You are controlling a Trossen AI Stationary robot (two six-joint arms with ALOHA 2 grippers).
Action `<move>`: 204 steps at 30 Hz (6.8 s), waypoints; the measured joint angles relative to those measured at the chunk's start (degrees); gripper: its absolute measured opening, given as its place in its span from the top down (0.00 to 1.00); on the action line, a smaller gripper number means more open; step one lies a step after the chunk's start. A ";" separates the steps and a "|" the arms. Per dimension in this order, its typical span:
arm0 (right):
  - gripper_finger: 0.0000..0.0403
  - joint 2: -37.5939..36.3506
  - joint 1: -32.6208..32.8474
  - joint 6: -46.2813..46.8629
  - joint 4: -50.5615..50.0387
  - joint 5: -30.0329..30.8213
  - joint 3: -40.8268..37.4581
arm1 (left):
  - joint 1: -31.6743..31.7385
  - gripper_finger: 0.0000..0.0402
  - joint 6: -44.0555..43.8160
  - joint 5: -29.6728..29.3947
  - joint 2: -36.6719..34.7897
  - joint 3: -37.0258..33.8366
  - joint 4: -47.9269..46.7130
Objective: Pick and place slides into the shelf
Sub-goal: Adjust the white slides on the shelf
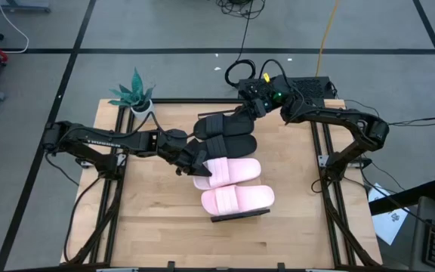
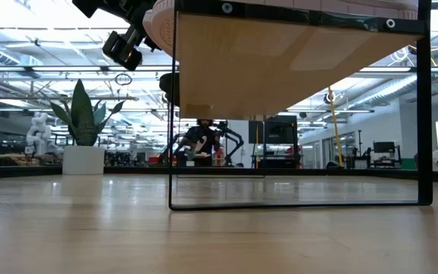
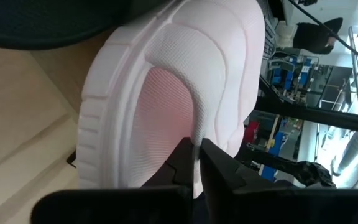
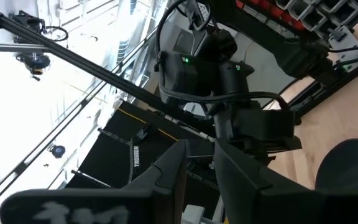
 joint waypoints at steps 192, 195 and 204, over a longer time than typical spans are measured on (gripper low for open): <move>0.82 -0.04 0.15 1.03 1.34 1.40 0.00 | -8.12 0.98 -0.78 -18.62 -1.41 -0.09 -5.72; 0.82 -0.04 0.15 0.84 1.34 1.66 0.00 | -8.11 0.99 -0.99 -17.84 -1.27 -0.09 -5.82; 0.82 -0.04 0.15 0.49 1.34 1.75 0.00 | -8.07 0.98 -4.68 -13.12 -1.27 -0.09 -5.88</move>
